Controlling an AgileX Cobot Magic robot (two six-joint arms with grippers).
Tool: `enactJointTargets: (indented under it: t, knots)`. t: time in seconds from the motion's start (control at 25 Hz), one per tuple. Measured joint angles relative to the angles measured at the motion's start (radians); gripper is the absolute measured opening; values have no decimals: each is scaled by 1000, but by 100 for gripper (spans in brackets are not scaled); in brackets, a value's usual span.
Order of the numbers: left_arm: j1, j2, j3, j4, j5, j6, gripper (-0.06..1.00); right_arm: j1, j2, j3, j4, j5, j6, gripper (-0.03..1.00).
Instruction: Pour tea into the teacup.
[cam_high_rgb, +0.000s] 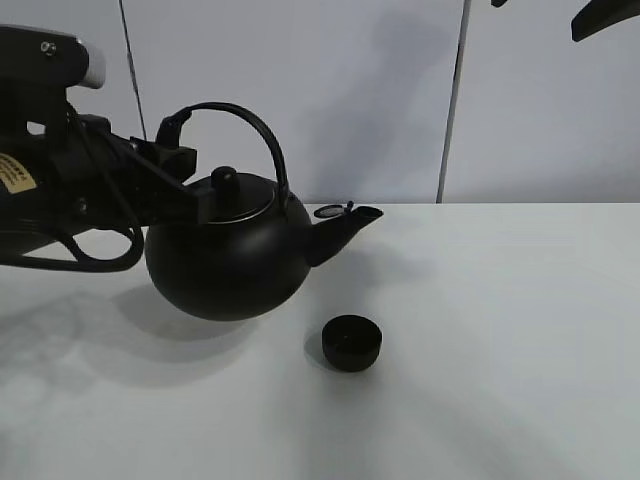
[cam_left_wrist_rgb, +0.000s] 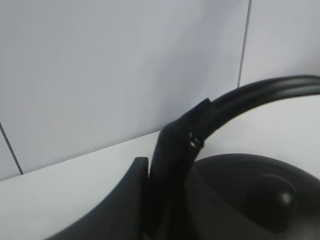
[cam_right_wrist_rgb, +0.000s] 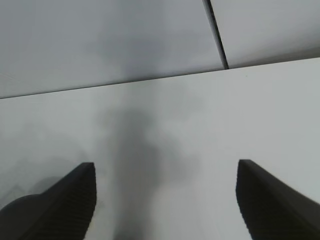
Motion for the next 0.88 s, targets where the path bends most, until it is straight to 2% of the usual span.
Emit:
enactJointTargets:
  t: [0.28, 0.64, 0.88]
  knots:
    - [0, 74, -3, 4, 6, 19, 11, 0, 0, 0, 0, 1, 0, 54]
    - [0, 79, -3, 52, 1, 97, 11, 0, 0, 0, 0, 4, 0, 54]
    - [0, 79, -3, 53, 1, 140, 11, 0, 0, 0, 0, 6, 0, 54]
